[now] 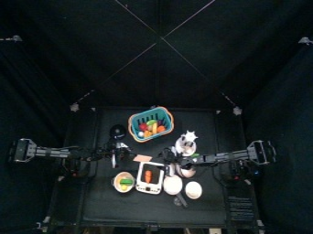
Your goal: Grab knife with other hand
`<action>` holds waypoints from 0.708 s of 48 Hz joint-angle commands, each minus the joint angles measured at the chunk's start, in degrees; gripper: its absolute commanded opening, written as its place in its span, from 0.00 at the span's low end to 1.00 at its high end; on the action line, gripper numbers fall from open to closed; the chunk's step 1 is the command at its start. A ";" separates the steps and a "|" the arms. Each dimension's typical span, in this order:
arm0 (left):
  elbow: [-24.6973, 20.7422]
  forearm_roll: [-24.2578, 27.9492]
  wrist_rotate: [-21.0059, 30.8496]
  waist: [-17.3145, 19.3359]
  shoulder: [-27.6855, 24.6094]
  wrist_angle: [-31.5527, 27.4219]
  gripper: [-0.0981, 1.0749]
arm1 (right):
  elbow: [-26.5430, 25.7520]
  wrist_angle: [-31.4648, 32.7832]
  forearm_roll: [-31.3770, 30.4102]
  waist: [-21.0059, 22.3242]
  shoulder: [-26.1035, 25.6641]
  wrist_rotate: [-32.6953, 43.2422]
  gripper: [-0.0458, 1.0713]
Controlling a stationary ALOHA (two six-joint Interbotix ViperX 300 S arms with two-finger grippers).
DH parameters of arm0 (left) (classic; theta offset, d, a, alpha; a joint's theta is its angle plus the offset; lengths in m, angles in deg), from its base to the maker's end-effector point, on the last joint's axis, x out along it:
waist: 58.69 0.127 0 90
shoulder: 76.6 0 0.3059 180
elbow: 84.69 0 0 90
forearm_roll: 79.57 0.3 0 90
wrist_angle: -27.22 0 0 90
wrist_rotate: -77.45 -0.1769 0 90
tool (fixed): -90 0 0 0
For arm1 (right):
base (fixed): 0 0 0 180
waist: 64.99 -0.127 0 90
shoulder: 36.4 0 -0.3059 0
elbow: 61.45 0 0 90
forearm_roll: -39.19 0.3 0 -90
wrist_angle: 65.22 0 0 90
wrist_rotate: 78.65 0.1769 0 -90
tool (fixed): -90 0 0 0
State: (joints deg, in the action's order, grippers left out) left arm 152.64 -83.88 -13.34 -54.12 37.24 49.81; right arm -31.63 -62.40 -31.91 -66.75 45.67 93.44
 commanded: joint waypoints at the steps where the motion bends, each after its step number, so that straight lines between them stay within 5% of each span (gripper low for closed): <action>1: -0.26 5.01 -0.09 -0.09 0.00 3.08 0.45 | -1.14 -0.62 1.14 1.32 -5.36 0.09 0.81; 8: -0.18 5.89 0.00 0.00 0.00 4.22 0.45 | -1.49 -7.38 12.13 9.84 -9.58 -0.70 0.81; 15: 0.70 5.98 -0.09 0.09 0.00 4.31 0.45 | 5.63 -14.85 16.00 11.43 -9.84 -0.62 0.81; 26: 0.70 6.06 -0.18 0.26 0.00 4.39 0.45 | 20.74 -32.87 48.52 15.73 -8.00 -6.06 0.81; 31: 0.70 7.47 -0.18 0.35 0.00 5.54 0.45 | 20.21 -34.01 47.99 15.12 -7.65 -24.87 0.81; 34: 1.14 8.70 -0.18 0.26 0.09 8.09 0.45 | 20.48 -35.60 54.23 13.89 -7.65 -38.23 0.81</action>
State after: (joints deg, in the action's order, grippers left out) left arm 154.13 -76.14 -13.43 -53.95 37.33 55.44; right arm -10.28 -96.24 17.92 -52.07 38.37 62.94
